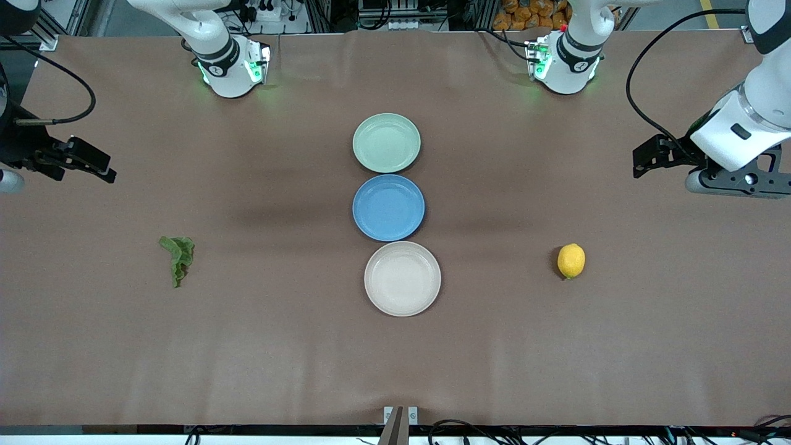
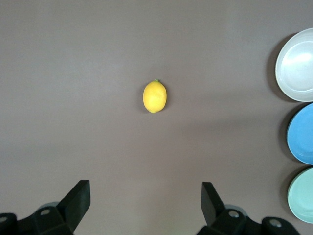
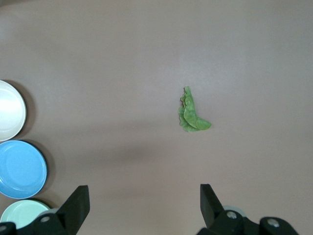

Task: Place lemon and lettuce in plates
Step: 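Reach the right gripper to the lettuce while the left gripper reaches the lemon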

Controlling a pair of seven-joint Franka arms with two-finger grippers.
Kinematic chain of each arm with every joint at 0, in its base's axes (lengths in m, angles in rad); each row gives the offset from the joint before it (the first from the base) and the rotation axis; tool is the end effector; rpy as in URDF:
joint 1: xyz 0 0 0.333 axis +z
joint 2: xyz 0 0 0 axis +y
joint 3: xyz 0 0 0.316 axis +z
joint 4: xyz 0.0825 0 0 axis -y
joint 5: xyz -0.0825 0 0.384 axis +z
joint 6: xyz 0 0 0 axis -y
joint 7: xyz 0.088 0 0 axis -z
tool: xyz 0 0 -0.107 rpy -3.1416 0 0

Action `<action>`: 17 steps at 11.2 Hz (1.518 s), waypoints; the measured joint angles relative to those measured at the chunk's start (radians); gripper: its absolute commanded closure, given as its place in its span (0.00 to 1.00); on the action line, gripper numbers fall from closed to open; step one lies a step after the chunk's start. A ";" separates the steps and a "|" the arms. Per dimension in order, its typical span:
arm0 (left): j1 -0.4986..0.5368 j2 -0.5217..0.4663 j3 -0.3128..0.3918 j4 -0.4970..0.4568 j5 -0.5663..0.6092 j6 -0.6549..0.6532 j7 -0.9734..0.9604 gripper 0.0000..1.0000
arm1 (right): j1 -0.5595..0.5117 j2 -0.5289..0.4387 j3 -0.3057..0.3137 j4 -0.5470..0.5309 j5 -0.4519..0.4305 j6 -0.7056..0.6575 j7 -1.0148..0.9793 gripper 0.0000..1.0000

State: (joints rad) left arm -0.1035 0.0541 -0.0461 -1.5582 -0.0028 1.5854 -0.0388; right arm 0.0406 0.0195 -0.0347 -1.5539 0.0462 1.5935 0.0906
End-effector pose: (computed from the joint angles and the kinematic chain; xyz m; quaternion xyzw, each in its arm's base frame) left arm 0.5653 -0.0848 0.6013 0.9984 -0.0553 -0.0136 0.0014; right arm 0.5629 0.0084 0.6237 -0.9988 0.0426 -0.0089 0.0232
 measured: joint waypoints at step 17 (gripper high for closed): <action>0.009 0.346 0.006 0.087 -0.032 0.149 0.000 0.00 | -0.002 0.061 -0.008 -0.210 -0.014 0.140 -0.002 0.00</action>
State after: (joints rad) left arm -0.0941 0.4001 -0.0403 -1.4714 -0.0353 1.7345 -0.0388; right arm 0.0384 0.0806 -0.0424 -1.7643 0.0322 1.7339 0.0884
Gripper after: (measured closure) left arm 0.000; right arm 0.000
